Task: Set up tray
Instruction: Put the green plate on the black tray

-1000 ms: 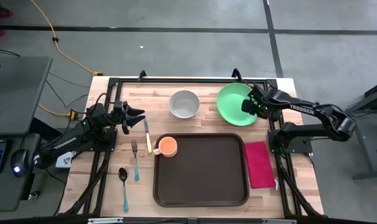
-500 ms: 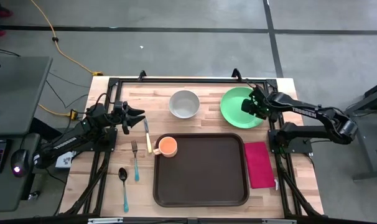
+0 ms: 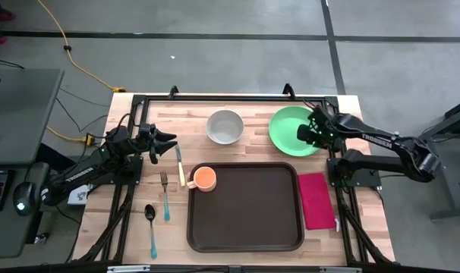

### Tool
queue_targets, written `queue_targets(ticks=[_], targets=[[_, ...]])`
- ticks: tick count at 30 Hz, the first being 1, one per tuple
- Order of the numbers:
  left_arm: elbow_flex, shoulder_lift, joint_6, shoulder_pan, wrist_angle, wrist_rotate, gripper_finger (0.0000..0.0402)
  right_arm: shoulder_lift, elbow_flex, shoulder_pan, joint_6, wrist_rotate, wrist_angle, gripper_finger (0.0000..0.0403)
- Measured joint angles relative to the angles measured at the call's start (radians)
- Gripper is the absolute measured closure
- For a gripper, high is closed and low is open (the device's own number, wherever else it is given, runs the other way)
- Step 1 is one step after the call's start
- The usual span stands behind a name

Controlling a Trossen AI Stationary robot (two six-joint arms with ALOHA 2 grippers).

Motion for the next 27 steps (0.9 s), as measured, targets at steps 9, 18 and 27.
queue_targets(ticks=[9,18,27], targets=[[0.0,0.0,0.0,0.0,-0.006,0.0,0.019,-0.106,0.0,0.0,0.021,-0.082,-0.078,0.0279],[0.001,0.0,0.0,0.0,-0.009,0.001,0.019,-0.176,0.0,0.0,0.049,-0.111,-0.108,0.0279],[0.001,0.0,-0.001,0.0,-0.011,-0.004,0.019,-0.176,0.0,0.002,0.077,-0.191,-0.103,0.0279]])
